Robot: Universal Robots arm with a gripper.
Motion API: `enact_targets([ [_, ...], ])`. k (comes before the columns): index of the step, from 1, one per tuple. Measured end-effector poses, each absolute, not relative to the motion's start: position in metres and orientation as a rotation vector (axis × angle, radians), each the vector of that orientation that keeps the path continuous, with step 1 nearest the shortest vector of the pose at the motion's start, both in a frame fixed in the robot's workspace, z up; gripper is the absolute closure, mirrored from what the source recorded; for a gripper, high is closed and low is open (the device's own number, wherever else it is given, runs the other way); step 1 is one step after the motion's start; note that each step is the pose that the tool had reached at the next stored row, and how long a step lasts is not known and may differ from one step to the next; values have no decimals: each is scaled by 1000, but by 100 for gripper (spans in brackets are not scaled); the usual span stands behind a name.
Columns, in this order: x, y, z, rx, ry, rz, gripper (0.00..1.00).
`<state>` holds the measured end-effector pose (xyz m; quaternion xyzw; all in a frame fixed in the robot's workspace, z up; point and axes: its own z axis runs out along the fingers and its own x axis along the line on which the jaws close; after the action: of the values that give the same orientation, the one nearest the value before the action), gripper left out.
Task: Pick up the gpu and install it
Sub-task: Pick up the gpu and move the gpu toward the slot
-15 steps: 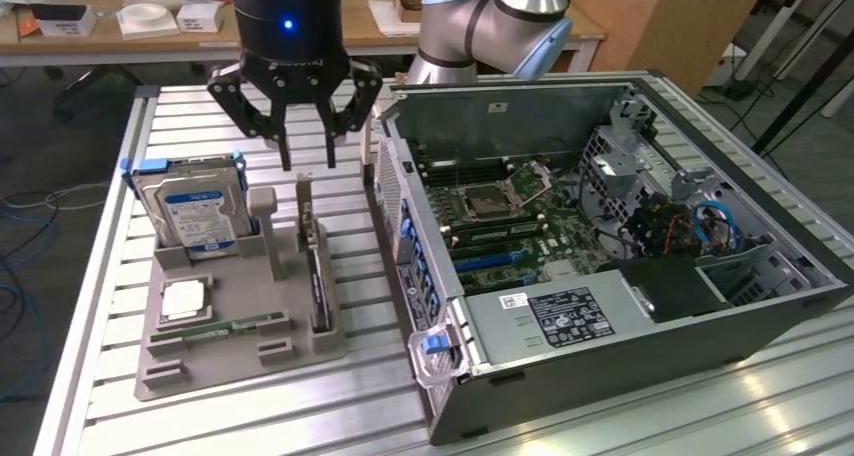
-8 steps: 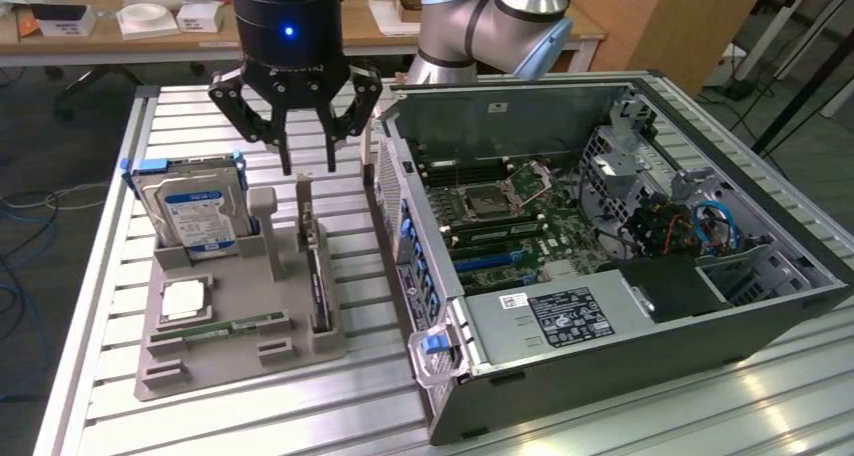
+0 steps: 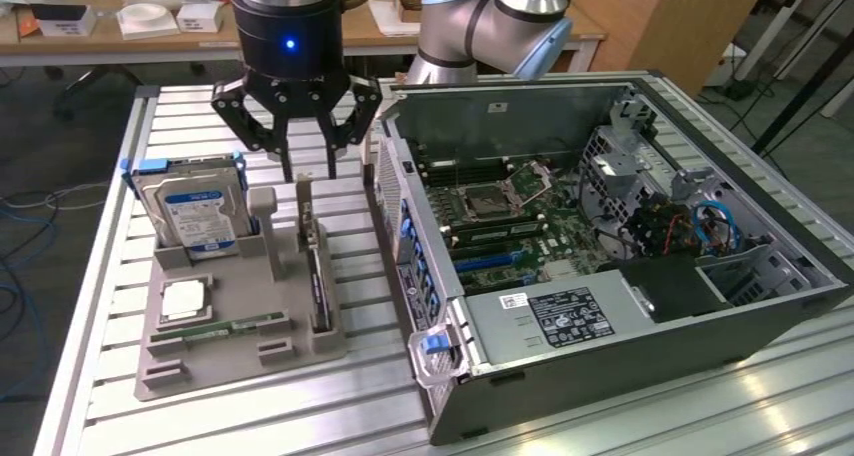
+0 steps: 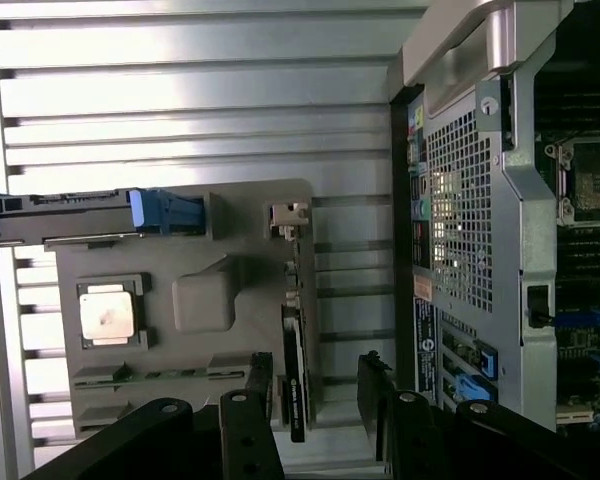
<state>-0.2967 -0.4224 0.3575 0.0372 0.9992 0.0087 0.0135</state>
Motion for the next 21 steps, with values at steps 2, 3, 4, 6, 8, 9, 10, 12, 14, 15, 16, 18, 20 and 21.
enact_targets([
  [2, -297, -423, 355, 116, 3112, 26, 53],
  [3, -297, -423, 354, 116, 3112, 26, 53],
  [4, -297, -423, 353, 116, 3112, 26, 53],
  [6, -297, -423, 351, 116, 3112, 25, 53],
  [8, -297, -424, 350, 116, 3112, 25, 53],
  [9, -297, -425, 349, 116, 3112, 24, 53],
  [10, -297, -425, 348, 116, 3112, 24, 53],
  [12, -297, -427, 346, 116, 3112, 24, 53],
  [14, -297, -428, 345, 116, 3112, 22, 53],
  [15, -297, -429, 344, 116, 3112, 21, 53],
  [16, -297, -430, 343, 116, 3112, 21, 53],
  [18, -297, -432, 342, 116, 3112, 19, 53],
  [20, -297, -434, 340, 116, 3111, 18, 53],
  [21, -297, -434, 339, 116, 3112, 16, 53],
])
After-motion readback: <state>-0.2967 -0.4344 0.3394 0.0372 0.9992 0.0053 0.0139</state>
